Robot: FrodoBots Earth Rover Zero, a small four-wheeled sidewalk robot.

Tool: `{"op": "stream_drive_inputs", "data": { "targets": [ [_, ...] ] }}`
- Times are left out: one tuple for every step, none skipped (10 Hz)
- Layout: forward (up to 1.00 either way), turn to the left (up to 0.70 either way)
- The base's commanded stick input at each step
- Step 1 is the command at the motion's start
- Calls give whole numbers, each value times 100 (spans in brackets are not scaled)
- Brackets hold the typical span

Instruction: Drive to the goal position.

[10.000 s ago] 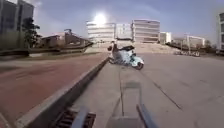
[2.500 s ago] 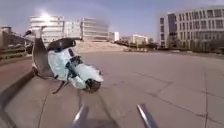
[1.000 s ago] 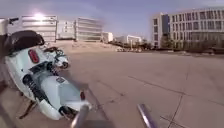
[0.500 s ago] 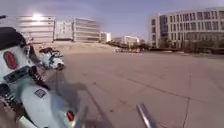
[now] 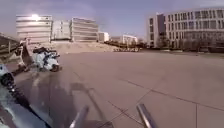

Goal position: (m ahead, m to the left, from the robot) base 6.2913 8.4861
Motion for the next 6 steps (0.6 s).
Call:
{"op": "stream_drive_inputs", "data": {
  "targets": [
    [45,-27],
    [45,-27],
    [45,-27],
    [45,-27],
    [45,-27],
    [45,-27]
  ]
}}
